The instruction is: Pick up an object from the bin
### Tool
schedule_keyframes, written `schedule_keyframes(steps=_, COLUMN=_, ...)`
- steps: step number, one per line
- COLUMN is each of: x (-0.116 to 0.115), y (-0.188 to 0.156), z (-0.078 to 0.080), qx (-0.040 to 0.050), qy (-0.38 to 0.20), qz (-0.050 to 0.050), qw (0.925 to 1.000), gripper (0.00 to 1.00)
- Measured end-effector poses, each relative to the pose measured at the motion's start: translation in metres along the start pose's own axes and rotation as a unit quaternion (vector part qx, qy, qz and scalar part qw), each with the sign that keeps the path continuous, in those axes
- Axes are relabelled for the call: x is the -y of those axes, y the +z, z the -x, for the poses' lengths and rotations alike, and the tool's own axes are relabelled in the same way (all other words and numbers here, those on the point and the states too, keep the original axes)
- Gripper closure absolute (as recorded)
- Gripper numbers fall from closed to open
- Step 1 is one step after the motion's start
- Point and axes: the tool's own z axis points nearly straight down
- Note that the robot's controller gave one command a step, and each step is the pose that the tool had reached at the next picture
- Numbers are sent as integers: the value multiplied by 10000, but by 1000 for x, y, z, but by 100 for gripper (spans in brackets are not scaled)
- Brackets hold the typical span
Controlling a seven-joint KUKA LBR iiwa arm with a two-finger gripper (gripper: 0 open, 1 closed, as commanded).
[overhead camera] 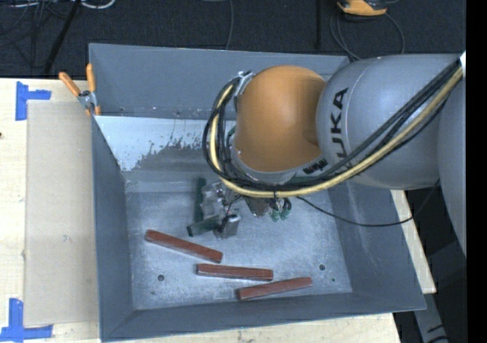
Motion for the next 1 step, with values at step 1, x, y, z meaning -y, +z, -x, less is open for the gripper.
schedule_keyframes(steps=1, x=11, y=-193, z=-5, qx=16, qy=-882, qz=-12, qw=9961, gripper=100)
